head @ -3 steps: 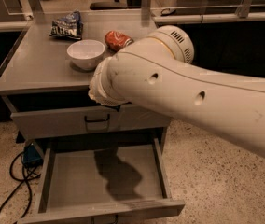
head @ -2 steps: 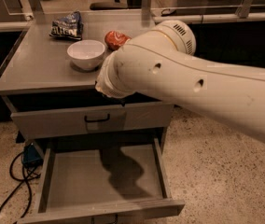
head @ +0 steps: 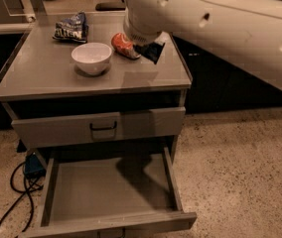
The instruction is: Pick rxbar blueberry from middle drawer and place on counter
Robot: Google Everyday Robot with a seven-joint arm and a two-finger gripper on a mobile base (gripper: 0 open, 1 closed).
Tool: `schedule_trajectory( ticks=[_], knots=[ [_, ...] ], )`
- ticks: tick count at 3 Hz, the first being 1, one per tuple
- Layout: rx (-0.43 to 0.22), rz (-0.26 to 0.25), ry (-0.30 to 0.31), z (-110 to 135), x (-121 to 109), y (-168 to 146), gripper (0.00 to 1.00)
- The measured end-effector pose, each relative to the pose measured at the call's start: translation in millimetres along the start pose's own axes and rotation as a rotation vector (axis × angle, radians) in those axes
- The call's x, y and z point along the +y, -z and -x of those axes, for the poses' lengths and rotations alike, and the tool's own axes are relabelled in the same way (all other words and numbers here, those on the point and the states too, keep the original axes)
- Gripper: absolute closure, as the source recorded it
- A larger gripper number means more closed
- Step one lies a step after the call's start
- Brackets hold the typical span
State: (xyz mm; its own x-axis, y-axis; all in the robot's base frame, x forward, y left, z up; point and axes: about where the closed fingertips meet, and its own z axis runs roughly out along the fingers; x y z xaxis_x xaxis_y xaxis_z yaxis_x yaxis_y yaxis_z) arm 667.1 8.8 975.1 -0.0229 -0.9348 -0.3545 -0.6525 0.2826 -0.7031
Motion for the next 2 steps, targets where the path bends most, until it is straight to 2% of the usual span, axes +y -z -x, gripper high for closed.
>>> schedule_trajectory(
  ticks=[1, 2],
  knots=[
    [0.014, -0.092, 0.021, 4.6, -44.2, 19.9, 1.00],
    [0.011, -0.090, 0.020, 5.0, -43.3, 19.5, 1.00]
  ],
)
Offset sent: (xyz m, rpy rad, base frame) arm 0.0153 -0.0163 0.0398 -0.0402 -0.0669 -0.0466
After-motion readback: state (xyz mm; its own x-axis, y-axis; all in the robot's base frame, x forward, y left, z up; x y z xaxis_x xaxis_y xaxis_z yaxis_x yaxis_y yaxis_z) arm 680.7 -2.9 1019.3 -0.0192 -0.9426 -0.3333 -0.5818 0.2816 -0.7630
